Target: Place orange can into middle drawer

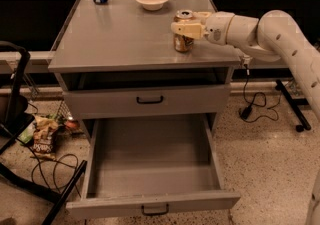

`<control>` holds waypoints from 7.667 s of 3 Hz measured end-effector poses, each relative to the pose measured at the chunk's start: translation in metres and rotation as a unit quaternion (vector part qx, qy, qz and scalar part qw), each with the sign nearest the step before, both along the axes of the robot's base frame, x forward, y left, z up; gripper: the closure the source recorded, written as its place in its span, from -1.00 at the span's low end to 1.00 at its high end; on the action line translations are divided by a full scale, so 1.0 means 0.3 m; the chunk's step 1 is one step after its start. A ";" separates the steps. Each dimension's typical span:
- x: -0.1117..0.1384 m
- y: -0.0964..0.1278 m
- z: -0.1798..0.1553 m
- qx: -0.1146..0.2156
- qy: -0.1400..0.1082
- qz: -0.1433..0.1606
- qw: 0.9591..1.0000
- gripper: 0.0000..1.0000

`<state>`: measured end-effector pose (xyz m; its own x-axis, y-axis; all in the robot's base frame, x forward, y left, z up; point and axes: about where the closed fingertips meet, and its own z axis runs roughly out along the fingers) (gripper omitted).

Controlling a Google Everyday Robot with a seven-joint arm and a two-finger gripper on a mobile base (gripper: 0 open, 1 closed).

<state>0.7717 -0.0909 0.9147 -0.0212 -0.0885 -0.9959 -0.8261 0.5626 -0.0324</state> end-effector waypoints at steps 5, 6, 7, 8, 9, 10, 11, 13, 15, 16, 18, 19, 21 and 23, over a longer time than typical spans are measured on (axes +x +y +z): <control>-0.691 -0.036 -0.127 0.000 -0.038 0.071 0.997 1.00; -0.819 -0.007 -0.428 0.008 -0.001 0.071 0.997 1.00; -0.896 0.088 -0.724 0.025 0.043 0.079 0.996 1.00; -0.910 0.109 -0.770 0.032 0.053 0.082 0.995 1.00; -0.889 0.150 -0.806 0.022 0.054 0.090 0.994 1.00; -0.819 0.258 -0.948 0.017 0.049 0.113 0.992 1.00; -0.748 0.311 -1.084 0.010 0.031 0.135 0.990 1.00; -0.640 0.280 -1.298 -0.025 0.017 0.157 0.987 1.00; -0.674 0.241 -1.483 -0.050 0.049 0.158 0.985 1.00; -0.674 0.241 -1.484 -0.050 0.049 0.158 0.985 1.00; -0.674 0.241 -1.484 -0.050 0.049 0.158 0.985 0.25; -0.674 0.241 -1.484 -0.050 0.049 0.158 0.985 -0.24; -0.674 0.242 -1.484 -0.050 0.049 0.158 0.985 -1.00; -0.668 0.227 -1.378 -0.061 0.043 0.169 0.983 -1.00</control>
Offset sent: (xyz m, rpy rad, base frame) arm -0.0045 -0.0009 0.0077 0.0006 -0.0131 0.0164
